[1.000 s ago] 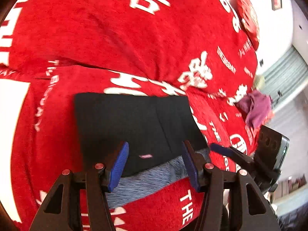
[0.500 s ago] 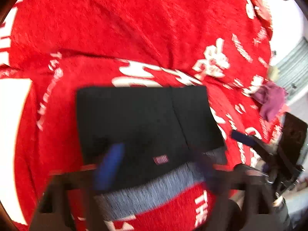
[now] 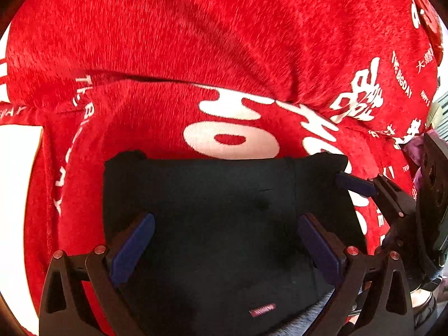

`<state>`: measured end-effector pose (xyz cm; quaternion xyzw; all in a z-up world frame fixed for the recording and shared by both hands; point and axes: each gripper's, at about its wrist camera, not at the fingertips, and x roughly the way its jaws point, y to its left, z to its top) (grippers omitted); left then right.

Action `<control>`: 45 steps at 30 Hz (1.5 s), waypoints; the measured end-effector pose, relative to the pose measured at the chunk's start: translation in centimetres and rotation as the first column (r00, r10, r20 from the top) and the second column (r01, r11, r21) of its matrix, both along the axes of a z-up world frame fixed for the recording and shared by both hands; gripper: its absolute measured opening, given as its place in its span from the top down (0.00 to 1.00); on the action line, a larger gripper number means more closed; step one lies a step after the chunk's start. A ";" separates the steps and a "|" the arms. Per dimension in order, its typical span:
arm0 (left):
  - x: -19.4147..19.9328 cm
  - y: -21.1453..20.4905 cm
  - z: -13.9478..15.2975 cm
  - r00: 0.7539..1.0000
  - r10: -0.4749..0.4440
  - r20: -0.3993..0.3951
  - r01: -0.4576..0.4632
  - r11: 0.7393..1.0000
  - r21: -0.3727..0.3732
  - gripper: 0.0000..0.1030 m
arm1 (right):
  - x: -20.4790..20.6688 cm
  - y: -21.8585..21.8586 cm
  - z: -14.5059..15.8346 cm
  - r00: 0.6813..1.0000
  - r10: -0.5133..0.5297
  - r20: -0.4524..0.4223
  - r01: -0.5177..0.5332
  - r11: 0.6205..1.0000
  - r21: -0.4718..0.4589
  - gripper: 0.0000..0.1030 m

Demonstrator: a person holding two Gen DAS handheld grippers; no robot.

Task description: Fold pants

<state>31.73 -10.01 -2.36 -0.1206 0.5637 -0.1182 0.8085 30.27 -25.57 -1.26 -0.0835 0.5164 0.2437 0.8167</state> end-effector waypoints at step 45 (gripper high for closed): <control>-17.4 0.0 5.4 0.986 0.053 0.160 -0.089 0.969 0.230 0.00 | -15.2 -1.0 3.0 0.906 -0.422 -0.013 0.419 0.902 -0.105 0.00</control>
